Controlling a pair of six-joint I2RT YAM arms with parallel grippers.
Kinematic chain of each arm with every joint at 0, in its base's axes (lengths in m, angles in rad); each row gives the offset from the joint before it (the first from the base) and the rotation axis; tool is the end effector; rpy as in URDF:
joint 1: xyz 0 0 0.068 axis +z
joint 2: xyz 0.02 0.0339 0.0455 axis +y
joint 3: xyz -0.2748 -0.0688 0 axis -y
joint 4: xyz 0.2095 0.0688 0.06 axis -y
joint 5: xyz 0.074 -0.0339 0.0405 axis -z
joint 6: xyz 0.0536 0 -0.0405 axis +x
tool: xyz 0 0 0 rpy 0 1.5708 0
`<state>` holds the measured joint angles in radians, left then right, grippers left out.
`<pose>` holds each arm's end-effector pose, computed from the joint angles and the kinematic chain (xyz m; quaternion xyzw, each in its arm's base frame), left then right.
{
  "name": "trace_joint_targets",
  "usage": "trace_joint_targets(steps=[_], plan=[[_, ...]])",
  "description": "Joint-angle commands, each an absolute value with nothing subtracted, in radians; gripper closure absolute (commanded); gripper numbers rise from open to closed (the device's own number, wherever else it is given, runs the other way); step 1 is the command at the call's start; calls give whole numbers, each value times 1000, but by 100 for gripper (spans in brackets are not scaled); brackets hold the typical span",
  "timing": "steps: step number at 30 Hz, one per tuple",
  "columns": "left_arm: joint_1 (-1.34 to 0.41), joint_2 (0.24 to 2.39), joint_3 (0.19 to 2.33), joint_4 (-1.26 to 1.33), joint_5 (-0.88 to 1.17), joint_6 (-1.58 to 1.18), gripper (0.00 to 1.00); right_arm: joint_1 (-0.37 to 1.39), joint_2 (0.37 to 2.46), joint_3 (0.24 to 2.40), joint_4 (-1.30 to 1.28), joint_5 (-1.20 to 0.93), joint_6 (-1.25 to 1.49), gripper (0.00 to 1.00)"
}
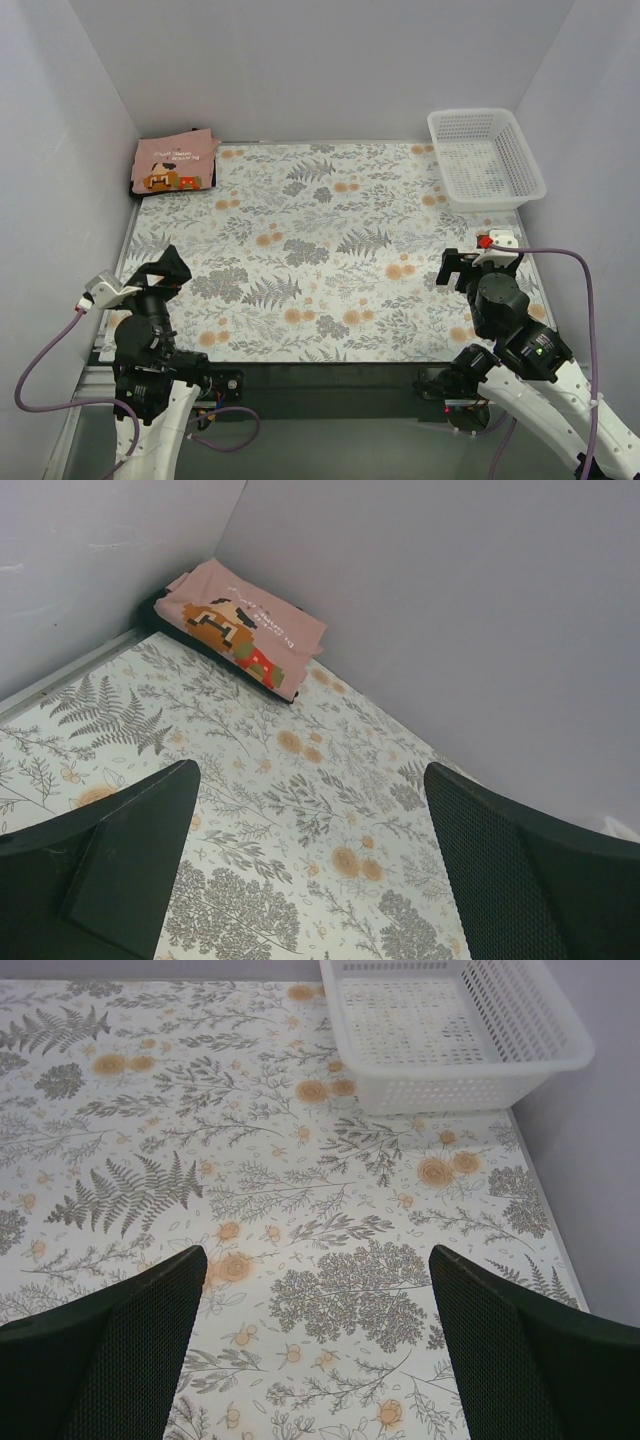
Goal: Fold and stack the t-shirts
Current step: Reset both grippers
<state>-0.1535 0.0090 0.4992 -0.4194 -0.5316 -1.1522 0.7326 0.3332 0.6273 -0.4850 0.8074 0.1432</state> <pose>0.0256 0.0235 0.2760 -0.4837 0.4854 -0.2866 0.6696 0.0649 0.0063 0.3005 0.0332 0.7513 -0.0262 0.6586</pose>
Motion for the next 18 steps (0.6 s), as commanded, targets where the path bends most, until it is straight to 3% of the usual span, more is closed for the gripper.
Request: trace_joint_targets(steps=[1, 18], plan=[[-152, -37, 494, -399, -537, -1150, 5, 732, 327, 617, -426, 812, 130, 2], [-152, -6, 492, -399, -520, -1147, 5, 732, 308, 607, -413, 784, 126, 2]])
